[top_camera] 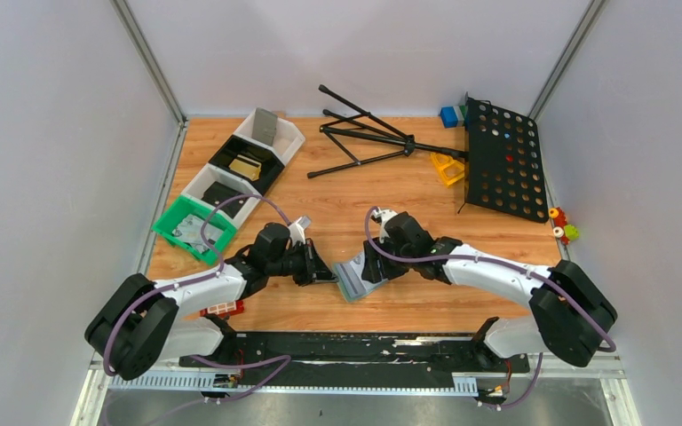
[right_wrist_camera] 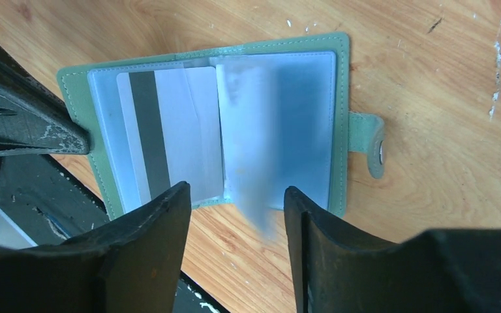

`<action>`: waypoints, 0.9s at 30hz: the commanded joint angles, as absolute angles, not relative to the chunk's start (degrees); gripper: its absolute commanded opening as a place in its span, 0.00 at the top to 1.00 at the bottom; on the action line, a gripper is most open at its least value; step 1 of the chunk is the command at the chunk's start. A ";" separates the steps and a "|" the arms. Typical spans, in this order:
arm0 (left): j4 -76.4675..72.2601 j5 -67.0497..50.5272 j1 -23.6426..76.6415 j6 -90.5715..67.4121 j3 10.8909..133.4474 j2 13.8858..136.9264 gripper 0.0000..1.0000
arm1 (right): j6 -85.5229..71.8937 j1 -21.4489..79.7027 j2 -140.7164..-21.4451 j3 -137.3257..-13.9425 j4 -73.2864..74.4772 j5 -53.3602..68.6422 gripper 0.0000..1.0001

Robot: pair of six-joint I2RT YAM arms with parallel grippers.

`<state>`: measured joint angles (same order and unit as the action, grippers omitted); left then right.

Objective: Take the credit cards out of the card holder
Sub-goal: Remove the credit card from the card holder.

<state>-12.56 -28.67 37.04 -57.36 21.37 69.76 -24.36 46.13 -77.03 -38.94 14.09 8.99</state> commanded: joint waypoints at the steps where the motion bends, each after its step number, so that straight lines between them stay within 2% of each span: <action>1: -13.06 -29.38 37.41 -55.43 22.50 70.30 1.00 | -23.79 45.44 -75.60 -39.32 12.17 13.21 0.49; 5: -13.08 -29.00 37.38 -55.20 22.42 71.51 1.00 | -23.38 45.20 -77.22 -40.22 11.73 15.49 0.62; 7: -13.84 -28.92 37.40 -55.32 22.21 72.35 0.96 | -23.79 44.66 -78.15 -40.20 10.83 17.82 0.67; 10: -17.05 -29.58 37.35 -56.47 21.12 73.70 0.86 | -24.91 43.71 -79.24 -39.50 8.67 21.38 0.72; 14: -21.20 -29.85 37.36 -58.16 19.63 74.78 0.62 | -25.92 42.77 -79.62 -38.42 8.14 21.97 0.85; 18: -24.96 -29.33 37.34 -59.99 17.80 74.38 0.46 | -26.94 41.55 -79.63 -36.90 7.47 22.64 0.93; 22: -31.35 -29.14 37.52 -62.38 16.09 76.11 0.41 | -28.67 40.64 -79.63 -35.51 5.66 24.19 0.99; 27: -36.29 -29.08 38.21 -63.44 15.93 79.77 0.46 | -30.25 39.56 -79.35 -34.27 3.91 26.08 1.00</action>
<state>-28.03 -29.08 37.39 -61.78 16.14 77.60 -27.92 40.40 -79.53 -35.14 7.55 23.42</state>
